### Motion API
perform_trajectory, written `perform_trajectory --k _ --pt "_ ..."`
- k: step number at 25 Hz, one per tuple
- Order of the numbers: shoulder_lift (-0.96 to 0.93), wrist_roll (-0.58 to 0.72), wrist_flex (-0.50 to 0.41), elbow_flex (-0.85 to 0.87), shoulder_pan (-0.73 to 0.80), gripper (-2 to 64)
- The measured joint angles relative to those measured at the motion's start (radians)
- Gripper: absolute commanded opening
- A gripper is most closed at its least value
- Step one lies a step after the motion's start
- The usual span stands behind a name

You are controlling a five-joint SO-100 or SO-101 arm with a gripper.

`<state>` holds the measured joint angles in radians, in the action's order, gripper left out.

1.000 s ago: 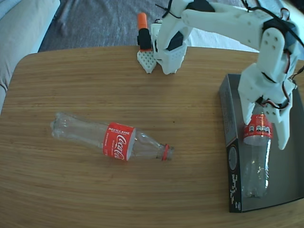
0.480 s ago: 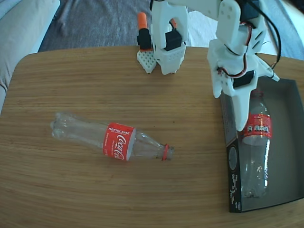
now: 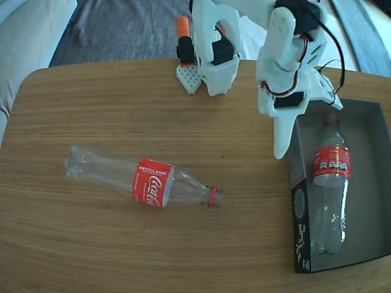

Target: Grasp the bottles and put them in the box.

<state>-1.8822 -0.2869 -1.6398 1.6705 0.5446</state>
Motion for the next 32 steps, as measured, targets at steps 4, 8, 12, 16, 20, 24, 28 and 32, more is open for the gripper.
perform_trajectory --k 4,8,12,16,20,24,28,32 --pt "0.0 0.0 0.038 0.055 0.011 45.9" --pt "0.0 0.0 0.055 0.064 0.003 45.9" --pt "0.0 -0.066 0.13 0.064 -0.008 45.7" --pt "0.011 -0.091 0.212 0.094 -0.038 45.9" --pt "0.104 -0.091 0.239 0.101 -0.115 45.9" --pt "0.163 -0.091 0.255 0.101 -0.175 45.9" --pt "0.178 -0.104 0.268 0.101 -0.199 46.0" --pt "0.181 -0.127 0.308 0.101 -0.209 46.0"
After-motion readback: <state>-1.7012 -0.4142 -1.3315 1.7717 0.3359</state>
